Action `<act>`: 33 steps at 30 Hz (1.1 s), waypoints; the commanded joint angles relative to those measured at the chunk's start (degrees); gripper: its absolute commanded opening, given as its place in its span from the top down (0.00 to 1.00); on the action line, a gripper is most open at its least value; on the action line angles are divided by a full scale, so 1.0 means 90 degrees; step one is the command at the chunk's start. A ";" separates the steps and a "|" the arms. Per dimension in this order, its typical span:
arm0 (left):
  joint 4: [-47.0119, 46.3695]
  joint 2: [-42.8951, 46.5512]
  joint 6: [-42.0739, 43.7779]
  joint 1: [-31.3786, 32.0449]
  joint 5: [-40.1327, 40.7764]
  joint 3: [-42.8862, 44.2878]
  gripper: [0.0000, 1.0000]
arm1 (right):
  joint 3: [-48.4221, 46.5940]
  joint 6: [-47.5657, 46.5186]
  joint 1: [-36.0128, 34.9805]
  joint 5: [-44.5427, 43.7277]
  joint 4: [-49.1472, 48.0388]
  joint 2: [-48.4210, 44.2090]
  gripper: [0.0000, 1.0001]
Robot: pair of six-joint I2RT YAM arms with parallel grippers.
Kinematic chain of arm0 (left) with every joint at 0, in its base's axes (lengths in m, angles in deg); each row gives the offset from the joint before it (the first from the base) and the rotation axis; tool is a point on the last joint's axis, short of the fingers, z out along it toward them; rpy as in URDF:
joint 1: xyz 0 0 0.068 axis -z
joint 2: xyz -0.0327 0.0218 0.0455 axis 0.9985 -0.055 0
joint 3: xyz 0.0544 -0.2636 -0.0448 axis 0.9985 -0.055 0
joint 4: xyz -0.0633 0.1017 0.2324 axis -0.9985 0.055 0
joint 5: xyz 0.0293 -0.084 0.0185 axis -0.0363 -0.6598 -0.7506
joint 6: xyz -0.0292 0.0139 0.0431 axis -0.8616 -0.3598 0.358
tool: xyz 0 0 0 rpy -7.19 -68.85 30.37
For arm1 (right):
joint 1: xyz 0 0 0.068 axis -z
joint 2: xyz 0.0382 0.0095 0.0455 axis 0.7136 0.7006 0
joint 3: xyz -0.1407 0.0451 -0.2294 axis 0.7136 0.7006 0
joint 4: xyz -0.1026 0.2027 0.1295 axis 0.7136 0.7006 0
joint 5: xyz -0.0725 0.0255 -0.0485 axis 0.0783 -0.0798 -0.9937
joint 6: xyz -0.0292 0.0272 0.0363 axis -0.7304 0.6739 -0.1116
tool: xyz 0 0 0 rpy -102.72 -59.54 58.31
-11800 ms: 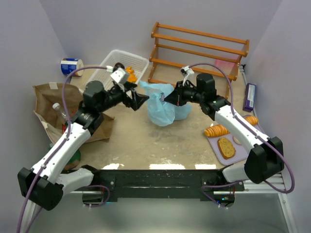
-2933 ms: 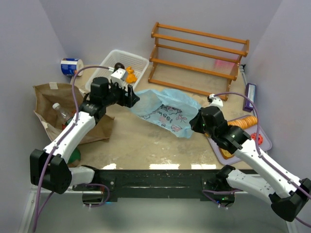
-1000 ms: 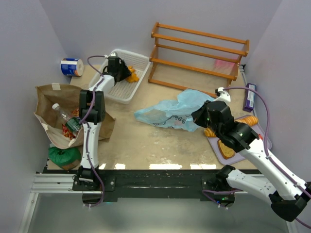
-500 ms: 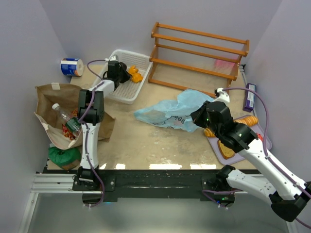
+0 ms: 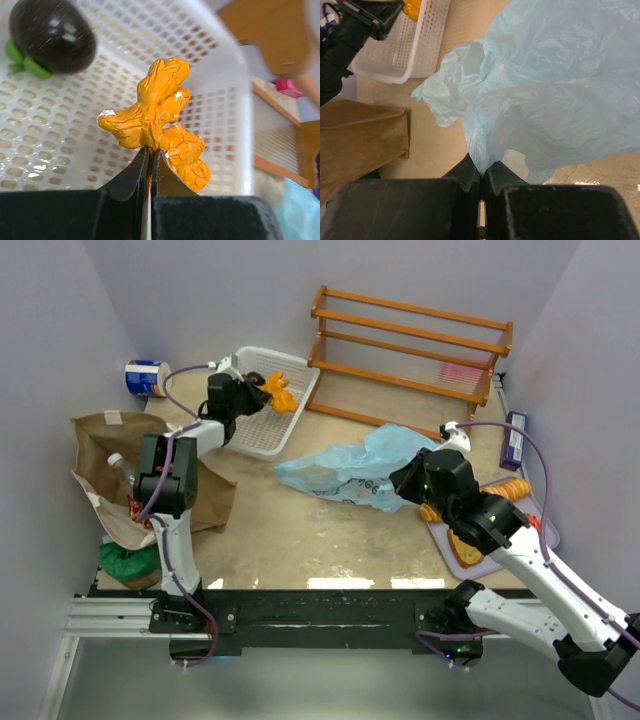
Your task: Place the mixed food into the grocery bags and tie them
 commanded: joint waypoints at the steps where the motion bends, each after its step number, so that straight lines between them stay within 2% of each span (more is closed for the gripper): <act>1: -0.1188 0.1218 0.0235 0.0025 -0.0497 -0.0207 1.00 | -0.0217 -0.0016 -0.0005 -0.0218 -0.0098 -0.0103 1.00; 6: -0.1324 0.2010 0.0342 0.0044 -0.0859 -0.0567 1.00 | -0.0374 -0.0084 -0.0005 -0.0442 -0.0049 -0.0132 1.00; 10: -0.1248 0.3412 0.0362 0.0229 -0.1269 -0.1485 1.00 | -0.0423 -0.0143 -0.0005 -0.0618 -0.0147 -0.0142 1.00; 11: -0.1063 0.3698 0.0420 0.0327 -0.1250 -0.1612 1.00 | -0.0432 -0.0162 -0.0014 -0.0657 -0.0147 -0.0152 1.00; 14: 0.1401 0.4793 0.1161 0.1136 -0.0957 -0.1818 1.00 | -0.0608 -0.0270 -0.0005 -0.0823 -0.0069 -0.0142 1.00; 15: 0.1680 0.5143 0.1172 0.1467 -0.1044 -0.2022 1.00 | -0.0628 -0.0289 -0.0005 -0.0862 -0.0010 -0.0152 1.00; 17: 0.2052 0.5525 0.0833 0.1645 -0.1317 -0.2422 1.00 | -0.0676 -0.0338 -0.0005 -0.0931 0.0029 -0.0200 1.00; 21: 0.2083 0.6861 0.0177 0.1996 -0.1805 -0.3848 1.00 | -0.0618 -0.0348 -0.0005 -0.0960 -0.0010 -0.0259 1.00; 26: 0.3400 0.7275 0.0303 0.2591 -0.1972 -0.4279 1.00 | -0.0482 -0.0290 -0.0014 -0.0815 -0.0195 -0.0250 1.00; 33: 0.2739 0.7022 0.0050 0.3189 -0.2111 -0.4875 1.00 | -0.0374 -0.0211 -0.0005 -0.0599 -0.0225 -0.0318 1.00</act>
